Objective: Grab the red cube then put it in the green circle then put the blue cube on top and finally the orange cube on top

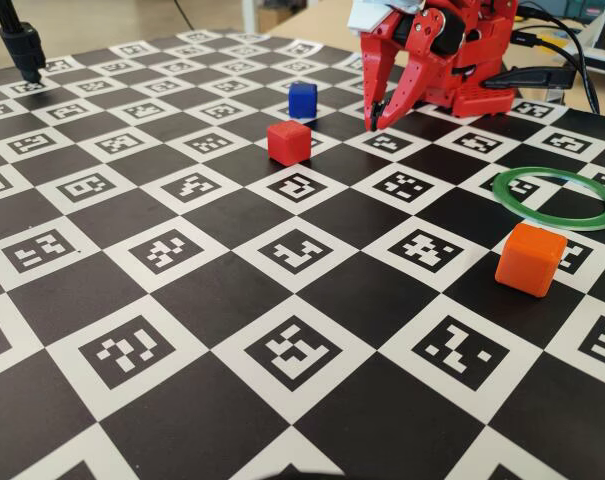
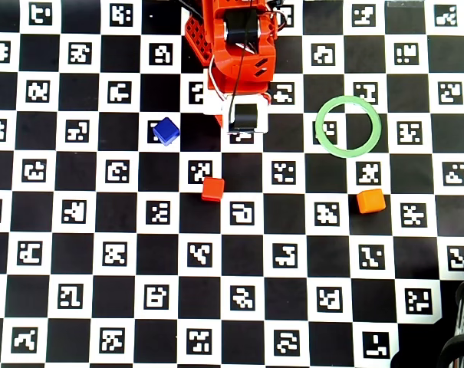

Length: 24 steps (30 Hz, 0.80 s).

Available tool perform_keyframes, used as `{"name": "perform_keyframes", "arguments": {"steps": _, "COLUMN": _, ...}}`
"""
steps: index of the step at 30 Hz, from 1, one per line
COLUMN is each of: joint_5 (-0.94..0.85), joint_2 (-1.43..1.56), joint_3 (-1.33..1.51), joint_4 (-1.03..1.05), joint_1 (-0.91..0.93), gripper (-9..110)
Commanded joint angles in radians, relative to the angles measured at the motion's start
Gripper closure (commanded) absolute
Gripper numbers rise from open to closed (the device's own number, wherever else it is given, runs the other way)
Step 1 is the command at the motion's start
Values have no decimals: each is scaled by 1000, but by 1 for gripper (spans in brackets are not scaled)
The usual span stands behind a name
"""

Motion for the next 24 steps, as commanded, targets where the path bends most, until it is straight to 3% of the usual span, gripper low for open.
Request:
{"name": "perform_keyframes", "arguments": {"steps": 1, "joint_5": 92, "joint_2": -44, "joint_3": 37, "joint_4": -91, "joint_1": -5, "gripper": 107}}
{"name": "perform_keyframes", "arguments": {"steps": 8, "joint_5": 371, "joint_2": -344, "joint_3": -215, "joint_4": -212, "joint_1": -8, "gripper": 107}}
{"name": "perform_keyframes", "arguments": {"steps": 14, "joint_5": 512, "joint_2": -601, "joint_3": -541, "joint_4": -77, "joint_1": -17, "gripper": 107}}
{"name": "perform_keyframes", "arguments": {"steps": 24, "joint_5": 979, "joint_2": -905, "joint_3": -986, "joint_4": 158, "joint_1": 20, "gripper": 107}}
